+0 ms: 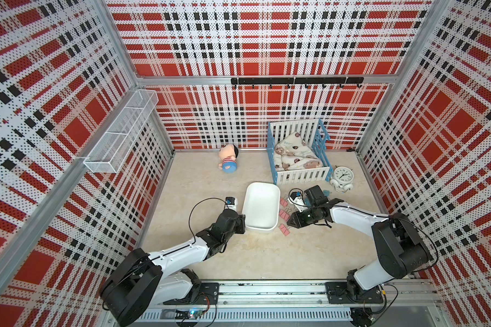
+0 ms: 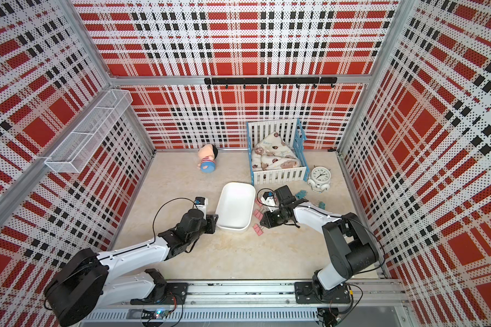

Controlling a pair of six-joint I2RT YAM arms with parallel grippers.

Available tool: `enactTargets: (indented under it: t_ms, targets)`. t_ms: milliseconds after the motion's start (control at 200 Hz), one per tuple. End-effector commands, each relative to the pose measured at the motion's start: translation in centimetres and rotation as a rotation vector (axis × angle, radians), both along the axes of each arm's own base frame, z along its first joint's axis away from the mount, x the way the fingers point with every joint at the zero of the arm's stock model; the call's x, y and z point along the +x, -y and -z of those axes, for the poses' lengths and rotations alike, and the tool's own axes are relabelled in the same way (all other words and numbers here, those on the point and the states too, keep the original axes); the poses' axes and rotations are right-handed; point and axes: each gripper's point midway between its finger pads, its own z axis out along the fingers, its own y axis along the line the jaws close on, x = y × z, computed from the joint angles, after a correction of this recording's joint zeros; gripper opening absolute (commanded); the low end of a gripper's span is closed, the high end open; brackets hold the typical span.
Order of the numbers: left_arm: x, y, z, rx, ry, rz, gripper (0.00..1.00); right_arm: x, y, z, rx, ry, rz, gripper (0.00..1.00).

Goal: Take out the binder clips from the storage box
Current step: Place the binder clip at the center of the board.

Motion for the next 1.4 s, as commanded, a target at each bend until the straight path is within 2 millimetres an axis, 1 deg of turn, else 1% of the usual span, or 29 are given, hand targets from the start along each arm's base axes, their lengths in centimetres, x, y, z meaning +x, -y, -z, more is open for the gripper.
enactTargets:
  t_ms: [0,90,115,195,245,301,321,336,361,381,396,486,551,616,661,706,771,847,907,977,1072,1102,1127,1147,1177,1247,1308,1378,1398]
  targets:
    - [0.1,-0.9,-1.0,0.02,0.025,-0.024,0.39,1.3,0.5,-2.5,-0.022,0.073,0.019,0.3]
    - [0.1,-1.5,-1.9,0.014,0.052,-0.047,0.4,1.9,0.8,-3.5,-0.039,0.105,0.029,0.33]
    - [0.1,-1.7,-2.3,0.011,0.061,-0.052,0.4,2.0,0.9,-3.9,-0.043,0.117,0.032,0.35]
    - [0.2,-2.2,-3.3,0.0,0.092,-0.073,0.42,2.6,1.3,-4.9,-0.066,0.16,0.043,0.48]
    - [0.2,-2.7,-3.6,0.002,0.106,-0.086,0.44,3.1,1.6,-5.7,-0.081,0.191,0.058,0.57]
    - [0.3,-3.1,-3.9,0.002,0.117,-0.101,0.44,3.6,2.0,-6.4,-0.1,0.222,0.072,0.65]
    - [0.3,-3.3,-3.9,0.005,0.118,-0.108,0.45,3.7,2.1,-6.6,-0.106,0.233,0.076,0.69]
    - [0.4,-3.5,-4.0,0.005,0.122,-0.111,0.45,3.9,2.2,-6.7,-0.112,0.24,0.081,0.77]
    - [0.4,-3.6,-4.1,0.004,0.126,-0.116,0.45,4.1,2.3,-7.0,-0.121,0.251,0.087,0.86]
    - [0.5,-3.8,-4.1,0.006,0.128,-0.121,0.45,4.3,2.4,-7.1,-0.125,0.258,0.089,0.97]
    - [0.5,-3.9,-4.2,0.006,0.13,-0.123,0.46,4.4,2.5,-7.3,-0.129,0.265,0.09,1.0]
    - [0.9,-4.7,-4.6,0.013,0.148,-0.147,0.46,5.1,2.8,-7.9,-0.154,0.297,0.102,1.0]
    - [1.3,-5.5,-5.1,0.023,0.166,-0.17,0.46,6.0,3.6,-8.3,-0.192,0.334,0.14,1.0]
    - [1.7,-6.6,-5.9,0.03,0.19,-0.221,0.48,7.1,4.5,-9.3,-0.225,0.4,0.194,1.0]
    - [2.0,-7.3,-6.5,0.016,0.215,-0.245,0.5,7.9,5.2,-10.5,-0.244,0.469,0.24,1.0]
    - [2.3,-7.9,-7.4,0.006,0.246,-0.264,0.51,8.7,6.4,-11.7,-0.271,0.541,0.309,1.0]
    - [2.4,-9.0,-8.7,0.018,0.29,-0.308,0.55,9.6,8.9,-13.5,-0.312,0.639,0.448,1.0]
    - [2.3,-10.7,-9.9,0.044,0.337,-0.371,0.61,9.9,11.7,-14.9,-0.302,0.705,0.586,1.0]
    - [2.0,-12.3,-10.7,0.093,0.376,-0.424,0.64,10.0,13.8,-15.5,-0.271,0.738,0.674,1.0]
    - [1.5,-14.6,-11.2,0.113,0.416,-0.526,0.68,10.0,16.3,-15.6,-0.284,0.789,0.768,1.0]
    - [0.6,-17.0,-11.9,0.121,0.488,-0.628,0.73,10.2,19.1,-14.6,-0.328,0.84,0.853,1.0]
    - [0.3,-17.7,-12.1,0.126,0.511,-0.654,0.77,10.3,19.8,-14.2,-0.325,0.853,0.874,1.0]
    - [0.0,-18.3,-12.2,0.131,0.53,-0.68,0.86,10.5,20.3,-13.9,-0.318,0.857,0.888,1.0]
    - [-0.2,-18.9,-12.3,0.135,0.55,-0.705,0.9,10.6,20.7,-13.5,-0.316,0.859,0.898,1.0]
    - [-0.6,-19.6,-12.5,0.14,0.578,-0.738,0.93,10.7,21.4,-13.1,-0.318,0.866,0.922,1.0]
    - [-1.5,-21.0,-12.1,0.168,0.632,-0.784,1.0,11.0,22.7,-12.1,-0.337,0.896,0.96,1.0]
    - [-2.1,-22.3,-11.7,0.179,0.663,-0.828,0.99,11.3,23.4,-11.4,-0.341,0.919,0.979,1.0]
    - [-2.4,-23.0,-11.2,0.158,0.688,-0.84,0.99,11.9,23.7,-10.2,-0.353,0.922,0.977,1.0]
    - [-2.5,-23.7,-11.2,0.152,0.697,-0.862,0.99,12.1,23.7,-9.9,-0.361,0.923,0.973,1.0]
